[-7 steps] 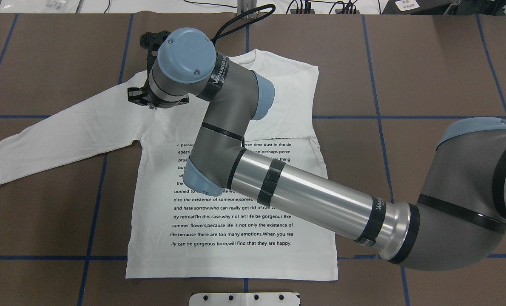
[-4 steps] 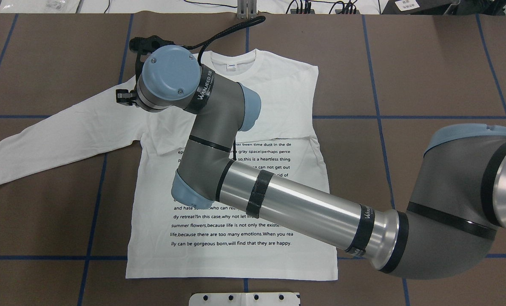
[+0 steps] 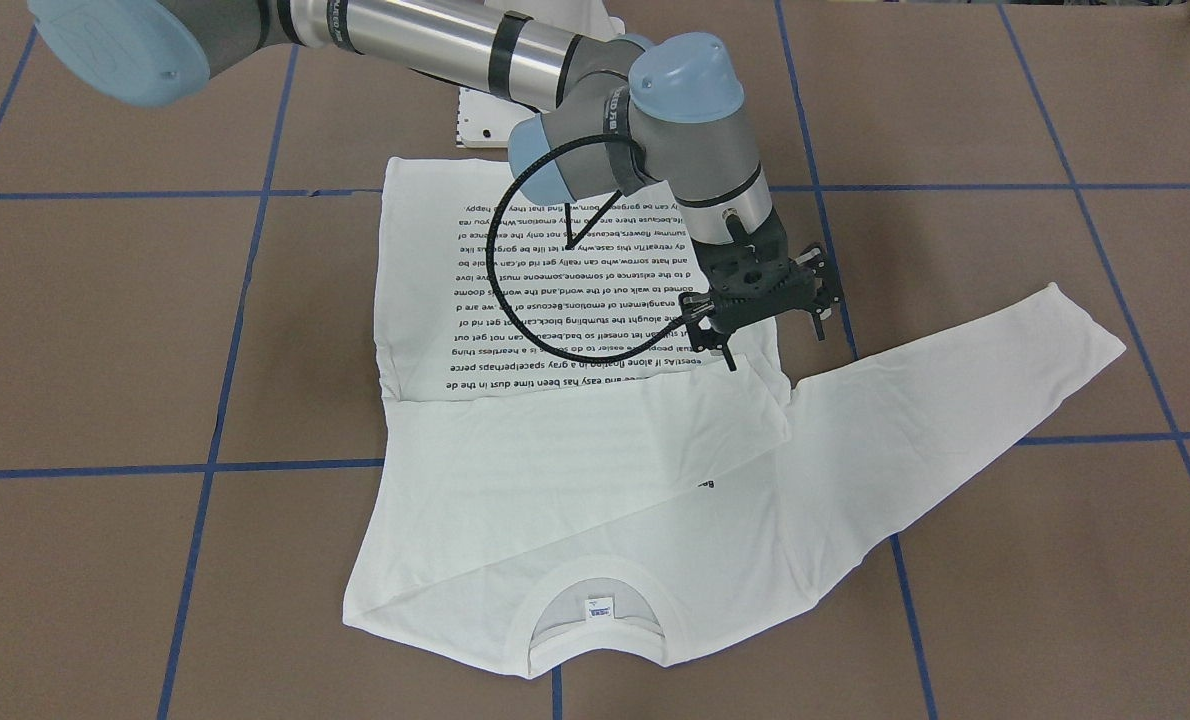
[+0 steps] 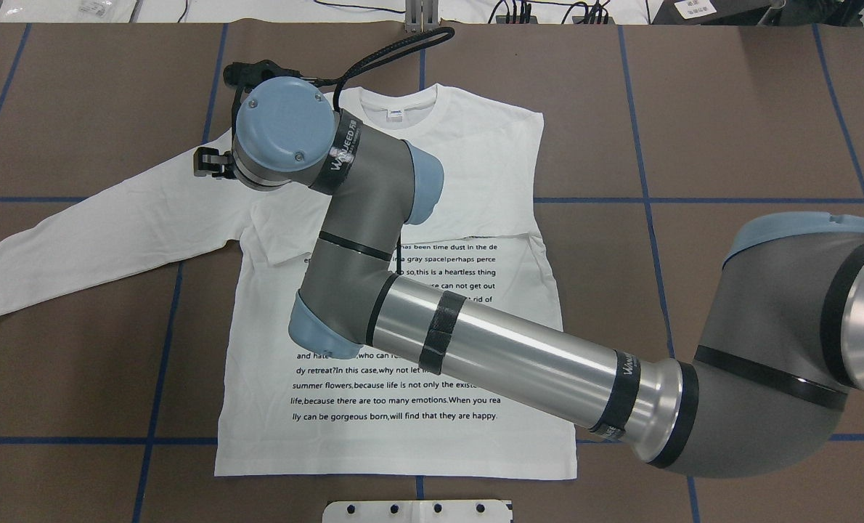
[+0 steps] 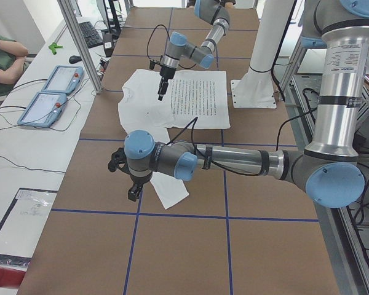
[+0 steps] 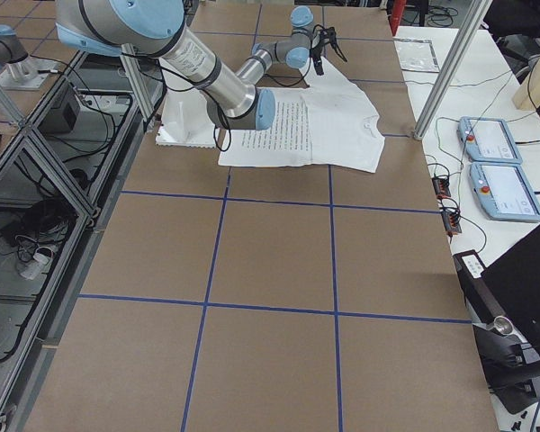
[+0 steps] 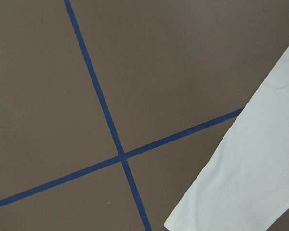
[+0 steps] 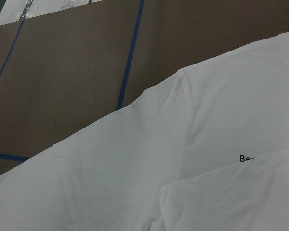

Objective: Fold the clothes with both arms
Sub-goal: 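Release the sleeve on the shirt and raise the right gripper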

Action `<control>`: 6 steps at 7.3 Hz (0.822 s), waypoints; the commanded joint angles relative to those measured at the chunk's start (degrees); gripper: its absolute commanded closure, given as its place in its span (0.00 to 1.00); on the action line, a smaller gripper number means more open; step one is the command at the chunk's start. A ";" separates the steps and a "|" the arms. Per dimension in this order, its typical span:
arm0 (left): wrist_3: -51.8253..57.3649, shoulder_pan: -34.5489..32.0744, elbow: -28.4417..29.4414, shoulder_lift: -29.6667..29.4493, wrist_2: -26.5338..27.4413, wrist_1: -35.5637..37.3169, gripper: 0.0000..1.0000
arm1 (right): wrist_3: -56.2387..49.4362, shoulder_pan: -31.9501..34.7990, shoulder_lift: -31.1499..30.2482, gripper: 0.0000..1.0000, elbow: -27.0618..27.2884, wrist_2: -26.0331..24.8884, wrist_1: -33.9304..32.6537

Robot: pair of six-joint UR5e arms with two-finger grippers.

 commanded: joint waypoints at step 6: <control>-55.71 22.46 2.19 11.76 14.01 -35.09 0.00 | -22.06 16.64 -27.17 0.00 41.49 19.76 -48.16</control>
